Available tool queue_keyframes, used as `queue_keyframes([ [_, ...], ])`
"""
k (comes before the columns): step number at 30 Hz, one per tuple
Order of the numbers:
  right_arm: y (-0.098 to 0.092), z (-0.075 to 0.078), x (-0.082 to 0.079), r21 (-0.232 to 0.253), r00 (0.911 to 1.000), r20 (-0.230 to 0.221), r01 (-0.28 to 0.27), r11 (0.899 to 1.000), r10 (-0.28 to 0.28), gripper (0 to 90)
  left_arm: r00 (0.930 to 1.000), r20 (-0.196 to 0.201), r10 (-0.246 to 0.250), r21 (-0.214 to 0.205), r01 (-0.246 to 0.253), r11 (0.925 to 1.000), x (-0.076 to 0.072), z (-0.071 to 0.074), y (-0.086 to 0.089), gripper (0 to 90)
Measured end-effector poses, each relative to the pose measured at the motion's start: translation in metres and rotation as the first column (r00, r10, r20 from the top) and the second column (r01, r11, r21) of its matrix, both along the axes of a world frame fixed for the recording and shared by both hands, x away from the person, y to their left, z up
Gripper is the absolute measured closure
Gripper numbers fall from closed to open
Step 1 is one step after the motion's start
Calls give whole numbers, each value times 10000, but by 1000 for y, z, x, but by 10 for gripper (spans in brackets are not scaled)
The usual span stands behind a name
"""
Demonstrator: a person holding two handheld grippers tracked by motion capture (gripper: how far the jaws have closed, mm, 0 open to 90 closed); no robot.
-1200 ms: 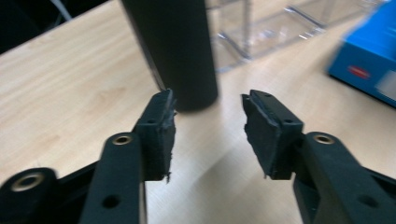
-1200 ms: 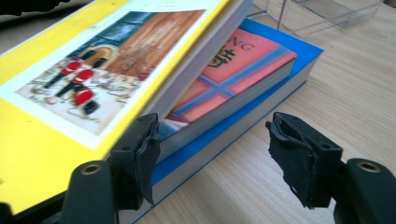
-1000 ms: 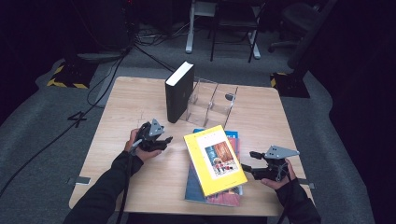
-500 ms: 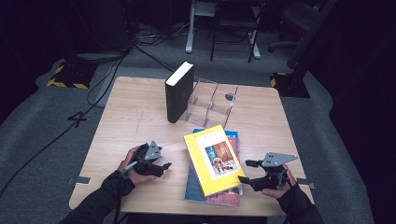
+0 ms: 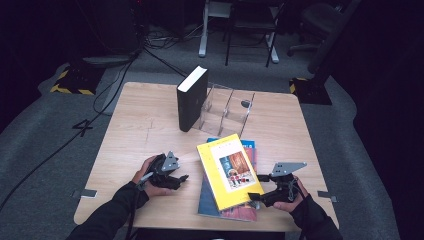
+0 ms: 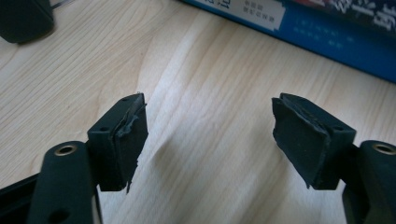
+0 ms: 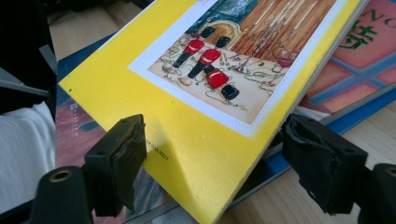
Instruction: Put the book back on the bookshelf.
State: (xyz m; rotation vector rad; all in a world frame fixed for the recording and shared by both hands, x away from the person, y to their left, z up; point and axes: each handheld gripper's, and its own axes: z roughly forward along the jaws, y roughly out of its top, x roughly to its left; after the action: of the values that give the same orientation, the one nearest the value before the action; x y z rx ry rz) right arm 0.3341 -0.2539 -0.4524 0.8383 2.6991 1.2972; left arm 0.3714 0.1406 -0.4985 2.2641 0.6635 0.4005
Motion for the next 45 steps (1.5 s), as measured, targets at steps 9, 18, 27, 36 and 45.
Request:
queue_keyframes([
  [9,11,6,-10,-510,9995,146,-266,9983,274,244,9991,420,84,-142,-78,9999,22,9,-7,255],
  [18,24,11,9,-882,9984,-112,-569,9945,561,231,9993,365,36,-257,-27,9997,42,12,-19,284],
  [27,32,11,41,-1016,9957,-548,-795,9916,742,221,9989,473,19,-369,-2,9993,47,14,-28,302],
  [36,41,10,54,-1107,9956,-420,-879,9900,837,165,9996,294,-42,-123,45,9999,51,13,-36,327],
  [45,40,13,62,-325,9947,-131,-1021,9942,1017,260,9995,252,194,-454,-183,9988,61,15,-31,420],
])
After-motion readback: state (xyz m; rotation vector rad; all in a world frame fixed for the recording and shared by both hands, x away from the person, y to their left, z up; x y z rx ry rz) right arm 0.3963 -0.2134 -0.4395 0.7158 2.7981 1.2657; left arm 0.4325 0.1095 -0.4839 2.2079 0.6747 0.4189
